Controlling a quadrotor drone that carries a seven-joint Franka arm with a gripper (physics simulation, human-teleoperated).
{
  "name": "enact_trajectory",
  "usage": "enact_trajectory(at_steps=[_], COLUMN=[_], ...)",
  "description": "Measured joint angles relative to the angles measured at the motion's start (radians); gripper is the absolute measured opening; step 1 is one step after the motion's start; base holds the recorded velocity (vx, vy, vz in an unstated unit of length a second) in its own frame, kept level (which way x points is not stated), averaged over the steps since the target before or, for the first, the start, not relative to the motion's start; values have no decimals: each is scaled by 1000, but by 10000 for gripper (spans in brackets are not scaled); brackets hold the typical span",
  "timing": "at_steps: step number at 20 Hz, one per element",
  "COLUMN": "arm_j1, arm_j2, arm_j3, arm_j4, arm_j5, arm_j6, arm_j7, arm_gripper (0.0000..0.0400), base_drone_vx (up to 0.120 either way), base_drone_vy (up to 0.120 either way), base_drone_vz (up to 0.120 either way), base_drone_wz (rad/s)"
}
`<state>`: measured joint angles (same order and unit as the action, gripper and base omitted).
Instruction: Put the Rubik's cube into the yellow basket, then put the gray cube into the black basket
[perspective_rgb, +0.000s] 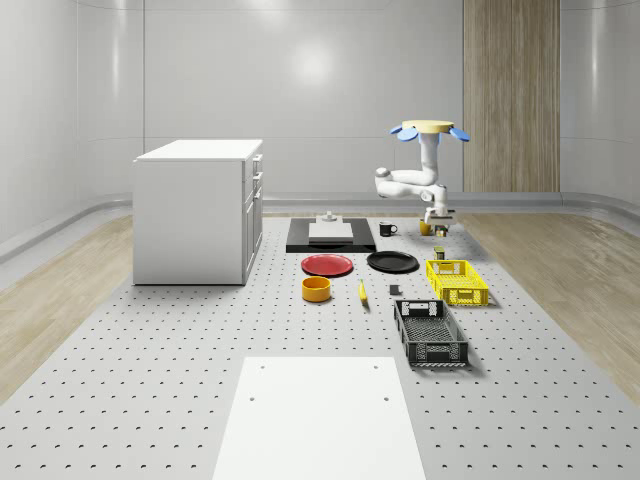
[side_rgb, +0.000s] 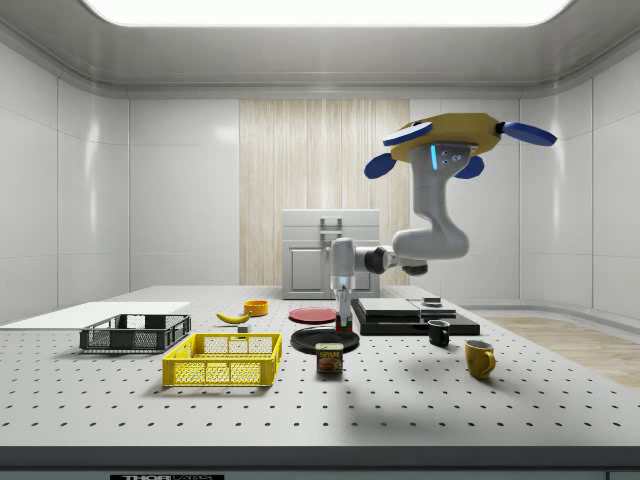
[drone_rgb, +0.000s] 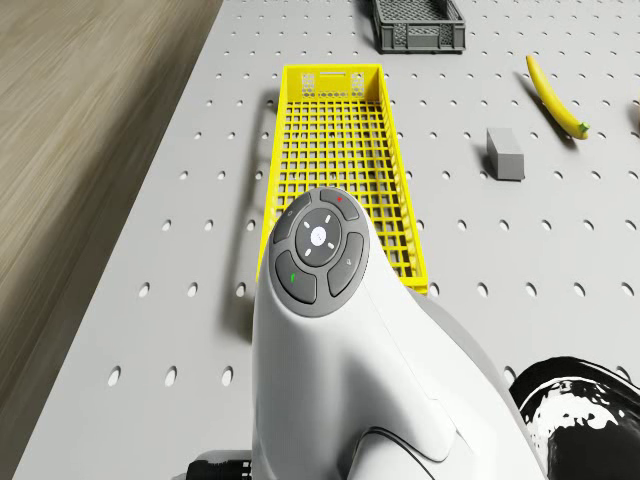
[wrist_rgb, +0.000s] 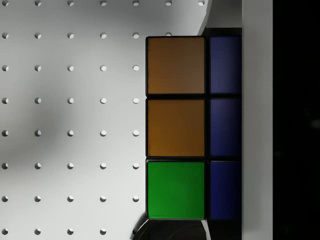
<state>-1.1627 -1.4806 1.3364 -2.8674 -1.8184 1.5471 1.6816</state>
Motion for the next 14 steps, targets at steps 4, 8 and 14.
enact_trajectory(at_steps=[4, 8, 14], arm_j1=[-1, -3, -5], arm_j2=[-6, -11, -18], arm_j3=[1, 2, 3], arm_j4=[0, 0, 1], arm_j5=[2, 4, 8], arm_j6=[5, 10, 17], arm_j7=[1, 2, 4], arm_gripper=[325, 325, 325], base_drone_vx=[120, 120, 120], base_drone_vy=[0, 0, 0], base_drone_vz=[0, 0, 0], base_drone_wz=[0, 0, 0])
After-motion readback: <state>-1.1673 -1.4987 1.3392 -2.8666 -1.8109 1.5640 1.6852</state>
